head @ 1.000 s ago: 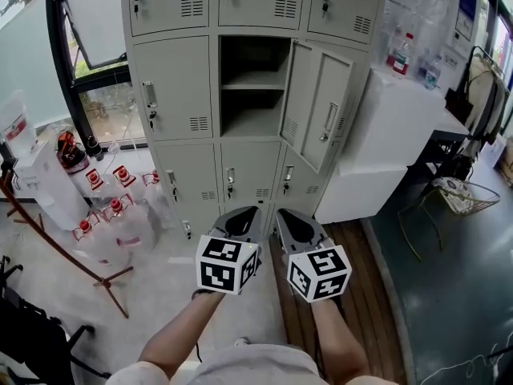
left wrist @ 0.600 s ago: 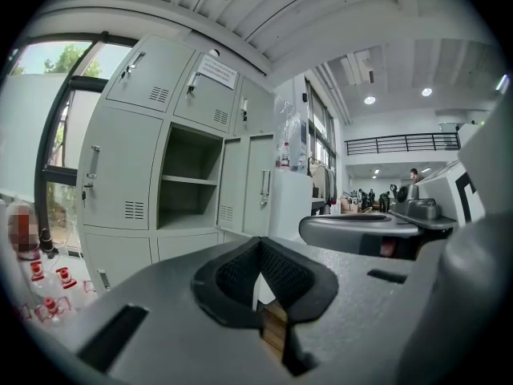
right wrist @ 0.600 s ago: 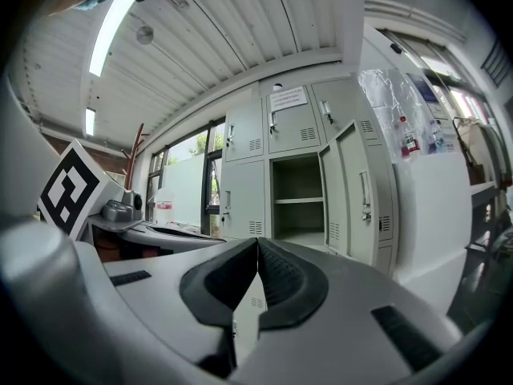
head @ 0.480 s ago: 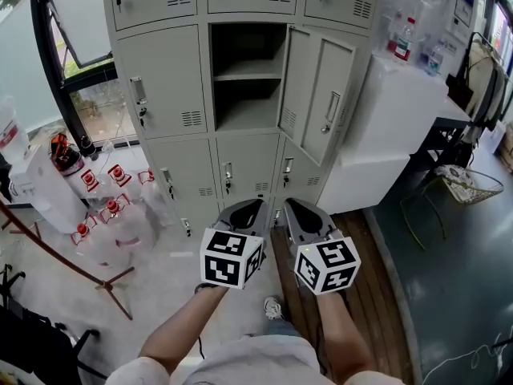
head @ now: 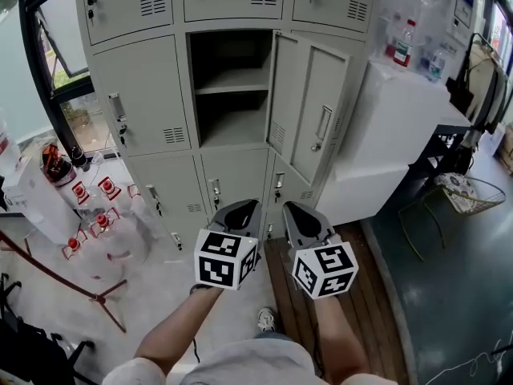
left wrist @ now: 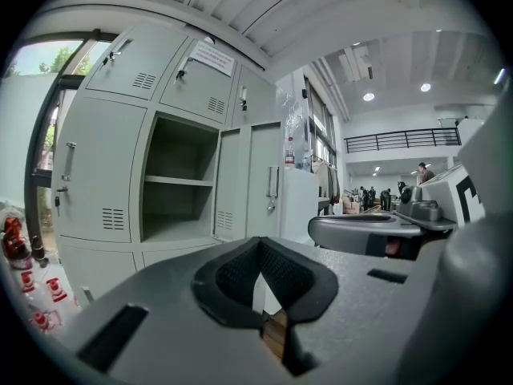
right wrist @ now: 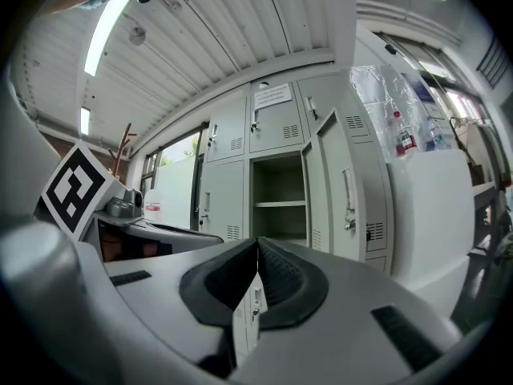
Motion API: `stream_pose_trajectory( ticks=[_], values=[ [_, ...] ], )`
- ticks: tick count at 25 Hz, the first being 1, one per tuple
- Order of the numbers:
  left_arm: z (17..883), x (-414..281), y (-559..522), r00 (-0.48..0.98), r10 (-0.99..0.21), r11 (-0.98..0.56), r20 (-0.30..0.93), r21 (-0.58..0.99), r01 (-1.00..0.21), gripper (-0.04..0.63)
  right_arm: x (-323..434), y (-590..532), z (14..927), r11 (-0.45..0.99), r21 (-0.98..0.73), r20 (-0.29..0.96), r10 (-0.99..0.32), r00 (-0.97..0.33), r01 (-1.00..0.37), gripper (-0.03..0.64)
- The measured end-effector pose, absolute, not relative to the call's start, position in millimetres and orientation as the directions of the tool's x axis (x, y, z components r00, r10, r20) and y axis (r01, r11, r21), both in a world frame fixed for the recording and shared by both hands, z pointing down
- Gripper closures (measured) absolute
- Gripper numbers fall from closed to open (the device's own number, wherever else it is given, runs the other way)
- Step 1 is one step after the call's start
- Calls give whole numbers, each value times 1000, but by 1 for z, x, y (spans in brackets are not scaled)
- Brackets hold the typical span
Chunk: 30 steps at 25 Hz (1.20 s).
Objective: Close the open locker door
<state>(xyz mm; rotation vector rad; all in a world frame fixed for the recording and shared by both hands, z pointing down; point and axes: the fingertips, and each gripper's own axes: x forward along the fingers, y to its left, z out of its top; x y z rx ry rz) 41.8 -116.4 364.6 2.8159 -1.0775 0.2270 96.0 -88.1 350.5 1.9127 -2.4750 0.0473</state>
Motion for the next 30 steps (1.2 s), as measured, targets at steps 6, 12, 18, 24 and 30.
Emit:
stream_pose_trajectory(
  ticks=[6, 12, 18, 24, 30],
  values=[
    [364, 82, -149, 751, -634, -757, 182, 49, -651, 589, 139, -120, 348, 218, -20, 10, -976, -219, -976, 612],
    [365, 113, -175, 762, -620, -770, 188, 44, -637, 589, 175, -144, 341, 196, -32, -19, -980, -196, -980, 612],
    [367, 136, -196, 762, -616, -772, 198, 37, -634, 589, 207, -163, 331, 198, -60, -60, -979, -194, -978, 612],
    [369, 154, -213, 756, -621, -767, 205, 37, -640, 589, 236, -179, 315, 197, -64, -96, -977, -190, -978, 583],
    [375, 154, -234, 726, -654, -737, 212, 39, -675, 589, 256, -197, 304, 233, -62, -122, -967, -224, -970, 537]
  ],
)
